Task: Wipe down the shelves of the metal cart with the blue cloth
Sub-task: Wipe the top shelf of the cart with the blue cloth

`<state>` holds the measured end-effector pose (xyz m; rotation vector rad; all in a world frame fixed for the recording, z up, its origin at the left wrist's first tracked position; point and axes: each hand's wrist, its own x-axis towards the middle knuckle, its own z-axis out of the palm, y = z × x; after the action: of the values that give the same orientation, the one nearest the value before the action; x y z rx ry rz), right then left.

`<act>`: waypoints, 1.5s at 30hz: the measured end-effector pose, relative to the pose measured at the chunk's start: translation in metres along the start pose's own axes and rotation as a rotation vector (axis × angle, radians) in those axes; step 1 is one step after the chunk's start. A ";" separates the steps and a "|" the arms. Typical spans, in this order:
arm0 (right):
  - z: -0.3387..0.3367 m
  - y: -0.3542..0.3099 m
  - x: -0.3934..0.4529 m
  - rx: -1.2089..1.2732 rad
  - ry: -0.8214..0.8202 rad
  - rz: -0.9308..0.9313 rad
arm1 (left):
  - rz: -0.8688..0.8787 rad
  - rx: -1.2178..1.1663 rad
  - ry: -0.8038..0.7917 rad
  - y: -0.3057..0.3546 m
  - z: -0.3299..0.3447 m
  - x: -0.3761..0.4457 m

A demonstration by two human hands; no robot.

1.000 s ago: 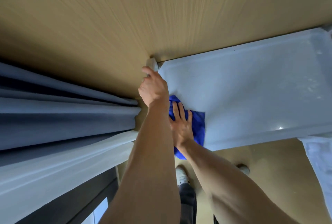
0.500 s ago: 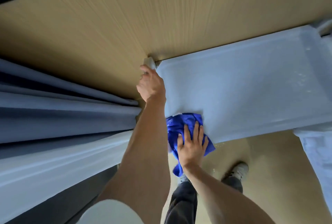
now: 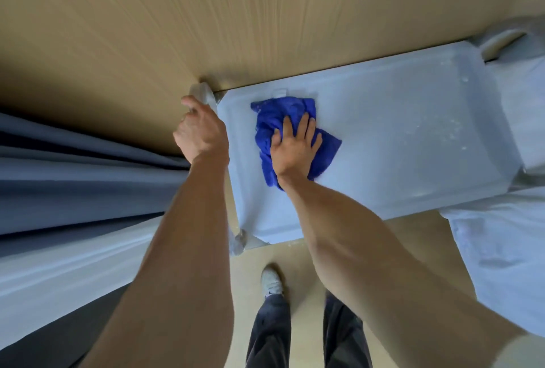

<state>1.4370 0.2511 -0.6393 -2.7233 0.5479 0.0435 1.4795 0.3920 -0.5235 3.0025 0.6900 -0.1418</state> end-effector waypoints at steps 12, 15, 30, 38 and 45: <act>-0.007 0.064 -0.140 -0.076 -0.077 -0.223 | 0.377 0.238 -0.025 0.025 0.036 -0.016; -0.003 0.072 -0.136 -0.086 -0.026 -0.270 | 0.134 0.093 -0.107 0.024 0.060 -0.038; 0.031 -0.042 0.042 -0.050 -0.018 -0.394 | -0.253 -0.243 -0.156 0.000 0.125 -0.061; -0.006 0.068 -0.034 -0.014 0.061 -0.022 | -0.242 -0.228 -0.149 0.004 0.122 -0.065; -0.035 0.139 -0.107 -0.153 -0.050 -0.277 | -0.265 -0.258 -0.159 0.009 0.110 -0.064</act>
<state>1.2837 0.1590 -0.6433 -2.9122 0.1550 0.0848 1.4180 0.3479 -0.6265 2.6125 1.0002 -0.2764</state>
